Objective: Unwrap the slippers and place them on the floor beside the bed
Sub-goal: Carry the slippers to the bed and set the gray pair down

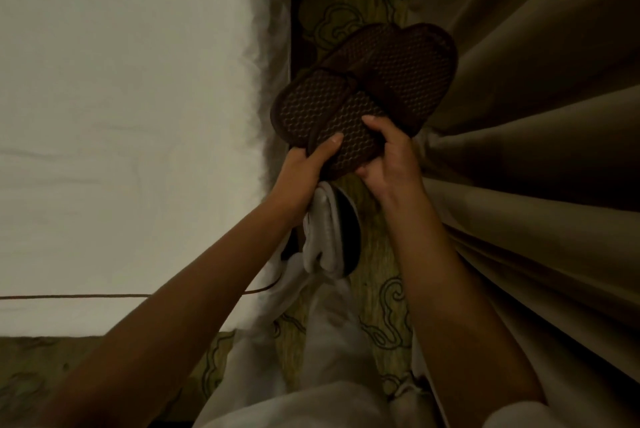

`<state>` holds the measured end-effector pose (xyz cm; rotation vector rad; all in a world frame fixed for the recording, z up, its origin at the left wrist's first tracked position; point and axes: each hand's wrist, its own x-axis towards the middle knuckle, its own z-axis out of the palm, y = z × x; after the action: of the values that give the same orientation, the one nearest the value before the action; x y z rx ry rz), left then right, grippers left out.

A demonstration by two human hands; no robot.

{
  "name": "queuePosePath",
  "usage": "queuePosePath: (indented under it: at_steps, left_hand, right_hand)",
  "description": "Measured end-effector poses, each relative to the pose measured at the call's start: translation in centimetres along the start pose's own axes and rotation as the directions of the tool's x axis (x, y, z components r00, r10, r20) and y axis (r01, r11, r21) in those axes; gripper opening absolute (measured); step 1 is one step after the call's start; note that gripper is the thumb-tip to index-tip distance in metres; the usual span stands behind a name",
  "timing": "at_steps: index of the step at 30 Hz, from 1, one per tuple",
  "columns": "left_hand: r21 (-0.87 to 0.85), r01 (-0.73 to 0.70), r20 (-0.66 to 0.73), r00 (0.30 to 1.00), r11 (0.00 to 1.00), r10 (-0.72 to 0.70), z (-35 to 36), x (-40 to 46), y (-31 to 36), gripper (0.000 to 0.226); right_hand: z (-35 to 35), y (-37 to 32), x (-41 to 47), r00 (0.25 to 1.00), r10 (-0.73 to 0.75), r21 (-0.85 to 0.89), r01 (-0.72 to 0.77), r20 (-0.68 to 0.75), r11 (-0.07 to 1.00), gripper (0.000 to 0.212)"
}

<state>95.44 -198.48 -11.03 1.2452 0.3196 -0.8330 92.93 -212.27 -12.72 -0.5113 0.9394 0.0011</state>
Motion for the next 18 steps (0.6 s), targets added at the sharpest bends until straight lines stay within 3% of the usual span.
queuePosePath:
  at_steps: [4, 7, 9, 12, 16, 18]
  left_hand:
    - [0.073, 0.063, 0.010, 0.998, 0.995, -0.064, -0.9, 0.6, 0.4, 0.038]
    - [0.138, 0.082, 0.016, 0.996, 0.987, -0.085, -1.5, 1.9, 0.1, 0.033]
    - [0.270, 0.091, 0.051, 0.993, 0.959, -0.109, -2.1, 3.0, -0.4, 0.029]
    - [0.389, 0.144, 0.100, 0.975, 0.910, -0.197, -3.2, 4.4, -1.9, 0.052]
    - [0.296, 0.198, -0.056, 0.980, 0.935, -0.190, -6.6, 5.9, -4.0, 0.051]
    - [0.221, 0.221, -0.082, 0.975, 0.950, -0.208, -7.7, 6.1, -4.3, 0.045]
  right_hand:
    - [-0.5, -0.4, 0.7, 0.994, 0.018, 0.066, -0.025, 0.110, 0.997, 0.026]
    - [-0.9, 0.8, 2.3, 0.996, 0.076, 0.085, -0.079, 0.041, 0.993, 0.025]
    - [-1.3, 1.5, 3.8, 0.997, 0.077, 0.107, -0.076, -0.005, 0.991, 0.023]
    - [-2.3, 1.7, 7.1, 0.997, 0.033, 0.138, -0.023, -0.076, 0.990, 0.034]
    - [-3.0, 2.3, 13.0, 0.991, 0.007, 0.091, 0.005, -0.132, 0.996, 0.041]
    - [-3.6, 3.8, 14.6, 0.988, 0.054, 0.022, -0.051, -0.145, 0.998, 0.045]
